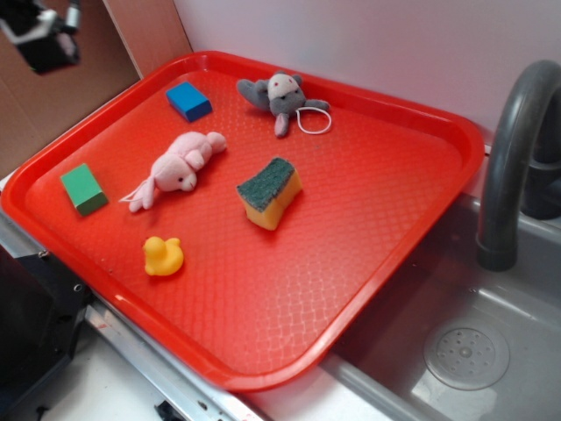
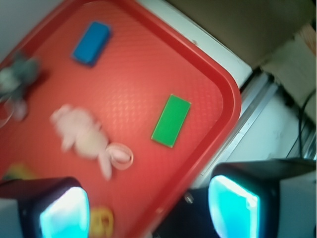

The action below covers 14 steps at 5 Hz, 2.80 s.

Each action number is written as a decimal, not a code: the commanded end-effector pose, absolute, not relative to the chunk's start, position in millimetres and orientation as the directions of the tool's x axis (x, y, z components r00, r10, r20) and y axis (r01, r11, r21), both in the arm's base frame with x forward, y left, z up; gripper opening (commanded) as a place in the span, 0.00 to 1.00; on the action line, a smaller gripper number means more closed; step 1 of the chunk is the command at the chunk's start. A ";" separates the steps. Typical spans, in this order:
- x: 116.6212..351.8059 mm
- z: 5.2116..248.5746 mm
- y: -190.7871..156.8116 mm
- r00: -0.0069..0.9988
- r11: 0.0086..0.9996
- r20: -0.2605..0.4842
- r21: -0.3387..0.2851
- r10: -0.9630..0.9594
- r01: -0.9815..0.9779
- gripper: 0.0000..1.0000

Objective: Grab the green block.

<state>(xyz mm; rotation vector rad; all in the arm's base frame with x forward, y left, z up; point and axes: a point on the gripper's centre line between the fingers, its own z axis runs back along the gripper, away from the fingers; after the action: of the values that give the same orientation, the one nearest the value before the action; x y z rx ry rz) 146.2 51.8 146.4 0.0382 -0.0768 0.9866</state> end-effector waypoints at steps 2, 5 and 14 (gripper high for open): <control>154.7 75.7 110.1 0.393 0.388 0.210 0.063 0.895 -0.919 1.00; 148.2 9.2 111.7 0.682 0.682 -0.017 -0.024 0.731 -0.731 1.00; 199.9 163.6 18.7 0.999 0.997 0.046 0.082 -0.019 0.015 0.00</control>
<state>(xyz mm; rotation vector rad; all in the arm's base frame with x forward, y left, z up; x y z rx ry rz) 200.9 14.4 146.9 0.0792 0.0128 -0.0136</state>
